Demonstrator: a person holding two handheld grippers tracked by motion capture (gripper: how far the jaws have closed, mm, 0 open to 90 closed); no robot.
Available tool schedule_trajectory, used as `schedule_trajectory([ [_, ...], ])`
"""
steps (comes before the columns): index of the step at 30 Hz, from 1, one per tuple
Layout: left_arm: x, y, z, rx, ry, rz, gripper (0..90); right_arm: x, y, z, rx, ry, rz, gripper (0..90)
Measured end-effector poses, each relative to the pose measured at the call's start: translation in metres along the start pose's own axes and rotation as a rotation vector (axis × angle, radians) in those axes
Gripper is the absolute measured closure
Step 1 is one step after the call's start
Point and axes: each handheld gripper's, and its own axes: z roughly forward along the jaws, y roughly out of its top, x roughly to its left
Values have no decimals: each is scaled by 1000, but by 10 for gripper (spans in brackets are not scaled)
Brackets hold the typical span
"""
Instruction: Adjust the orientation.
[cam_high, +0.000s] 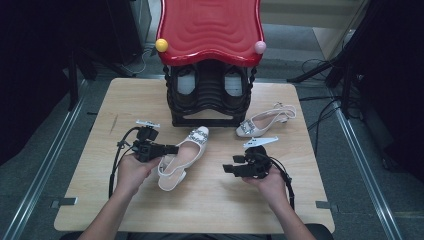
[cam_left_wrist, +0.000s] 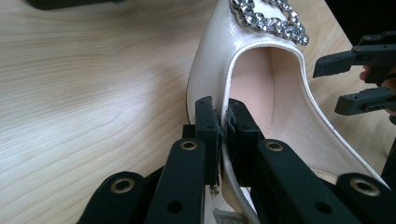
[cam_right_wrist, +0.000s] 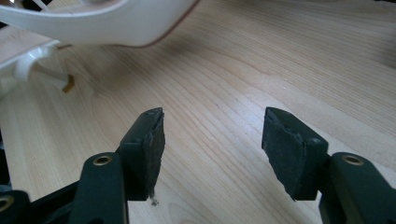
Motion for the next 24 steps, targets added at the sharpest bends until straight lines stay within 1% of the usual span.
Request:
schedule_trajectory([
  [1, -2, 1, 3, 4, 2, 4, 854, 0, -1, -1, -1, 3, 3, 412],
  [4, -8, 2, 12, 13, -11, 15, 852, 0, -3, -2, 3, 0, 7, 411],
  [5, -8, 3, 15, 23, -19, 17, 852, 0, -4, -3, 3, -2, 6, 408],
  [8, -10, 3, 23, 17, -33, 6, 844, 0, -6, -4, 2, -12, 6, 405],
  [11, -12, 3, 33, 14, -26, 6, 841, 1, -7, -6, -5, -17, 11, 404],
  [12, -11, 3, 37, 26, -24, 9, 840, 1, -8, -6, -8, -18, 12, 403],
  [14, -10, 3, 42, 35, -24, 6, 838, 2, -8, -5, -11, -21, 10, 403],
  [16, -8, 4, 44, 28, -40, -9, 852, 3, -9, -5, -11, -24, 9, 404],
  [17, -7, 4, 44, 26, -35, -6, 853, 3, -9, -5, -9, -25, 9, 404],
  [18, -6, 5, 44, 28, -41, -4, 845, 4, -9, -4, -11, -26, 6, 404],
  [19, -5, 4, 44, 18, -38, -5, 840, 4, -10, -3, -11, -31, 3, 404],
  [21, -3, 5, 42, 15, -52, -9, 832, 5, -9, -3, -12, -35, 3, 406],
  [23, -3, 6, 39, 9, -58, -1, 820, 6, -9, -2, -18, -37, -1, 410],
  [24, -4, 6, 37, 5, -53, 6, 808, 6, -9, -1, -22, -40, -3, 412],
])
